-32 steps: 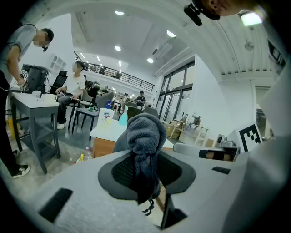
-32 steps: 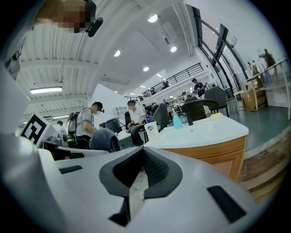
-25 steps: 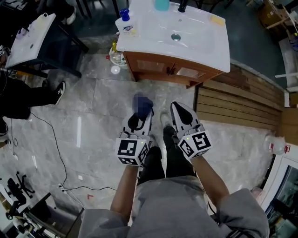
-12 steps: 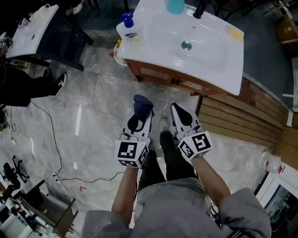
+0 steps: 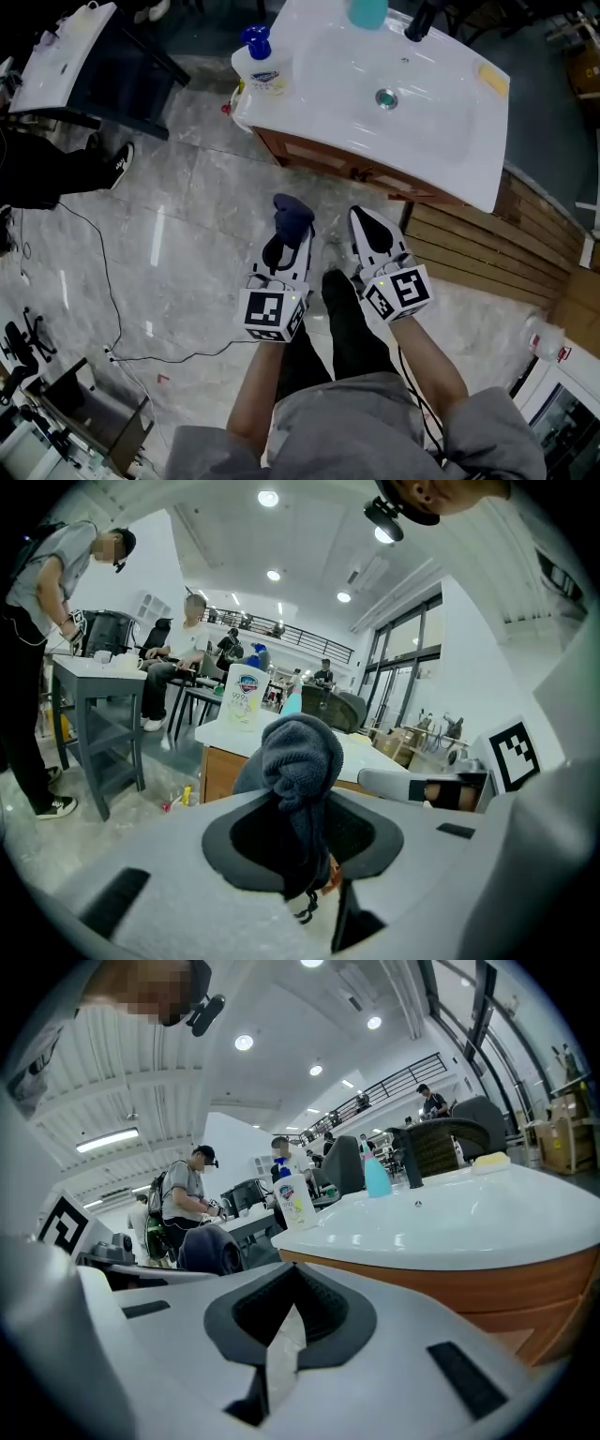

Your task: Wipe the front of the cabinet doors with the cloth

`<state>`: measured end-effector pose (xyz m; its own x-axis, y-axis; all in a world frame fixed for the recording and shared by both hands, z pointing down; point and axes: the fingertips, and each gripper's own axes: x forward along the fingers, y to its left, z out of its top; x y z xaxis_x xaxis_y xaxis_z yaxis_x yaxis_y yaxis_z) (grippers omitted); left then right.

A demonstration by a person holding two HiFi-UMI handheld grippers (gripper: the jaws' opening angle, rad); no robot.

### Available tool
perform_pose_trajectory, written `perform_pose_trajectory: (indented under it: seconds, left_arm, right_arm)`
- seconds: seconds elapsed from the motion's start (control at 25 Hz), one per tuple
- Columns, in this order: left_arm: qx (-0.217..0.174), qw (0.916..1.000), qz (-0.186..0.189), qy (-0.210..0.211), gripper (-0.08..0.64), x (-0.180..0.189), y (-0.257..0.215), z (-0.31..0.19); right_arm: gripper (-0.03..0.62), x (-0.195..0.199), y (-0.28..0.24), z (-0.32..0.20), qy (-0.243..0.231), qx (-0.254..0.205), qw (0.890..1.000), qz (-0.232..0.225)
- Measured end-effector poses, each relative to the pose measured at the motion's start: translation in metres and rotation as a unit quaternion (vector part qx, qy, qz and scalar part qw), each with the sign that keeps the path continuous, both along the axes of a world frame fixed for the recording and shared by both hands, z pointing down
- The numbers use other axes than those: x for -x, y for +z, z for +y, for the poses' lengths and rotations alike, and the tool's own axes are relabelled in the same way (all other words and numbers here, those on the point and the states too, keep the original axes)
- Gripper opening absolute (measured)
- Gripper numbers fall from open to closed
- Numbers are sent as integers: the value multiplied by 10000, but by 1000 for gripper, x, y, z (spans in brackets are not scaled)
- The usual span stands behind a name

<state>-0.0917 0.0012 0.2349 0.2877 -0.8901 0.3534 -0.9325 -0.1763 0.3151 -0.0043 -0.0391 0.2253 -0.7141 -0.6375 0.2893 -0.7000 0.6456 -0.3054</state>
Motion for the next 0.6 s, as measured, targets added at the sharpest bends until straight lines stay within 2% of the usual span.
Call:
perform_pose_trajectory:
  seconds: [0.2,0.6]
  left_arm:
    - [-155,9995,-182,222,104,3,12,-6]
    - [-350,9993,-133,50,104,12,54,-13]
  right_arm:
    - [9,5,17,1,132,8,9999,51]
    - [9,11,60,7,99,-13,9998,162]
